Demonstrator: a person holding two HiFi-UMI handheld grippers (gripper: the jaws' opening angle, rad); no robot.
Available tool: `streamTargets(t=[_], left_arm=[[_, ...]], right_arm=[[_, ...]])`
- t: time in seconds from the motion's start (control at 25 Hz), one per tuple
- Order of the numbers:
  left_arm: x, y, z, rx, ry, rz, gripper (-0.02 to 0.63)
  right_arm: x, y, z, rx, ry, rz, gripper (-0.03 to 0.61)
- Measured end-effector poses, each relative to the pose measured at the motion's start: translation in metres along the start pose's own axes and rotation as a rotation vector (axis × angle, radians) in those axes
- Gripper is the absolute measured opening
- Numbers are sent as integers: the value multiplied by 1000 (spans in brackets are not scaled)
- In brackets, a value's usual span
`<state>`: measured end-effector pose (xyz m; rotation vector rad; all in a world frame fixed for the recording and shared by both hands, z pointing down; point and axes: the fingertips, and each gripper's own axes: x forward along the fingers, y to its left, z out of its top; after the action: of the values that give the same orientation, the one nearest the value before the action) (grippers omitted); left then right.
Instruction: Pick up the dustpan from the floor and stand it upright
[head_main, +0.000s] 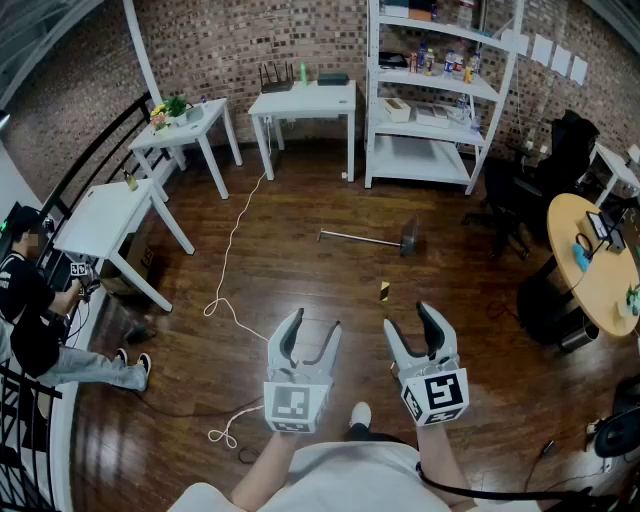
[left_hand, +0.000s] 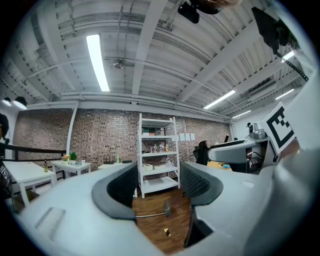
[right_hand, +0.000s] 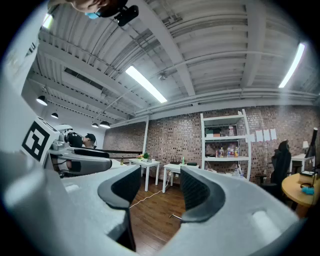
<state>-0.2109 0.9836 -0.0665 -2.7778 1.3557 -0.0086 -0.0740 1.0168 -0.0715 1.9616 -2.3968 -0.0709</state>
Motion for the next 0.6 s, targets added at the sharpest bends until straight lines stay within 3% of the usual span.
streamTargets(t=[0.16,0.32,0.44,0.6], left_arm=[[53,0,-8,-3,21,17,279],[87,-10,-35,-29,92,18,273],[110,0,-48,-26,141,22,273],[151,23,-63,-49,142,19,272]], right_arm=[[31,-43,-15,25,36,4,235],[52,-74,-57,111,130,31,235],[72,-79,-72,152,167,58,235],[110,-88,-89,148,199,61,235]])
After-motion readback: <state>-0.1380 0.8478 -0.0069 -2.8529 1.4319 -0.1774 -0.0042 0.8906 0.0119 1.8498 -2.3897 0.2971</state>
